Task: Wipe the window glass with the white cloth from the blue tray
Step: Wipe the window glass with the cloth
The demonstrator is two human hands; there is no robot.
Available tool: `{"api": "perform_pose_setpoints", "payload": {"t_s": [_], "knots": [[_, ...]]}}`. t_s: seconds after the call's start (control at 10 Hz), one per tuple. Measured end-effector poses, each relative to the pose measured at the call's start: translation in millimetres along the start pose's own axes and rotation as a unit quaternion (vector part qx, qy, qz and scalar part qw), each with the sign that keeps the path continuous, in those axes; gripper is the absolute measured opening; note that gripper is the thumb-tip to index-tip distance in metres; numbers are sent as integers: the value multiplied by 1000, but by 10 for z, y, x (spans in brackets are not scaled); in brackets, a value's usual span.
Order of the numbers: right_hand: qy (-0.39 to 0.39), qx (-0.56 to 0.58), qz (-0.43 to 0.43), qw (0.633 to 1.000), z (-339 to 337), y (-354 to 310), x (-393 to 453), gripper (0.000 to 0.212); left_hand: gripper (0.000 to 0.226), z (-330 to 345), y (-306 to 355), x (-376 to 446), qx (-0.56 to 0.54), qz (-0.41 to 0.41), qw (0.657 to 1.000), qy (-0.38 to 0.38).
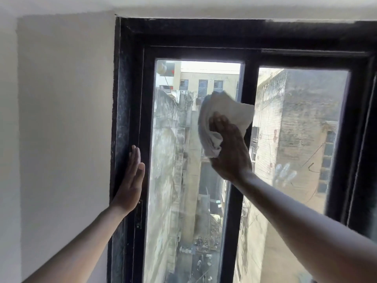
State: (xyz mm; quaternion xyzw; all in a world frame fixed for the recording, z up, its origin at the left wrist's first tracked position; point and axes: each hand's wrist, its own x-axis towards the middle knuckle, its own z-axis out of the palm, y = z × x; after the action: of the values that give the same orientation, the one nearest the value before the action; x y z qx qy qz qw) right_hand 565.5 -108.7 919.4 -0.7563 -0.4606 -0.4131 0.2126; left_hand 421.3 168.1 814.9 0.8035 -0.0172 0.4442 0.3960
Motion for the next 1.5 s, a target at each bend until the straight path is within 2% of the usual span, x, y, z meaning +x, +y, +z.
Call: {"api": "perform_pose_setpoints", "payload": {"t_s": [0.1, 0.2, 0.3, 0.4, 0.5, 0.6, 0.7, 0.8, 0.9, 1.0, 1.1, 1.2, 1.3, 1.4, 1.5], "knots": [[-22, -49, -44, 998, 255, -237, -463, 74, 70, 4, 35, -25, 11, -7, 1000, 1], [-268, -38, -178, 946, 526, -118, -1257, 51, 72, -27, 66, -5, 23, -8, 1000, -10], [-168, 30, -79, 982, 410, 111, -989, 54, 71, -18, 52, 2, 34, 1, 999, -10], [47, -44, -5, 998, 713, -187, -1061, 85, 67, 31, 7, -27, 54, 10, 998, 14], [-31, -97, -128, 987, 1291, -314, -1407, 89, 64, 57, 45, -31, 82, 11, 996, 35], [-170, -398, -226, 873, 1170, -485, -1666, 57, 77, 124, 286, 10, 217, 58, 973, 42], [-85, -259, -153, 950, 818, -367, -1817, 47, 91, 264, 525, 143, 283, 122, 951, 33], [103, -52, 32, 993, 194, 150, -1798, 79, 104, 587, 922, 388, 344, 222, 912, -13], [161, -62, 114, 978, -223, 729, -1642, 84, 110, 864, 1175, 530, 378, 273, 883, -55], [236, -27, 256, 937, -730, 1356, -1177, 83, 118, 1284, 1461, 715, 425, 325, 840, -86], [178, -67, 183, 964, -695, 1442, -1118, 89, 125, 1501, 1539, 784, 459, 332, 819, -89], [15, -113, -128, 985, -566, 1604, -1181, 69, 131, 1633, 1517, 770, 482, 345, 804, -38], [88, -93, -55, 990, -671, 1702, -912, 56, 131, 1657, 1499, 761, 493, 352, 796, -9], [138, -94, 57, 984, -500, 1527, -885, 90, 133, 1647, 1521, 761, 495, 347, 796, -1], [-34, -162, -135, 977, -287, 1656, -1238, 80, 134, 1636, 1533, 747, 495, 348, 796, -8]]}}
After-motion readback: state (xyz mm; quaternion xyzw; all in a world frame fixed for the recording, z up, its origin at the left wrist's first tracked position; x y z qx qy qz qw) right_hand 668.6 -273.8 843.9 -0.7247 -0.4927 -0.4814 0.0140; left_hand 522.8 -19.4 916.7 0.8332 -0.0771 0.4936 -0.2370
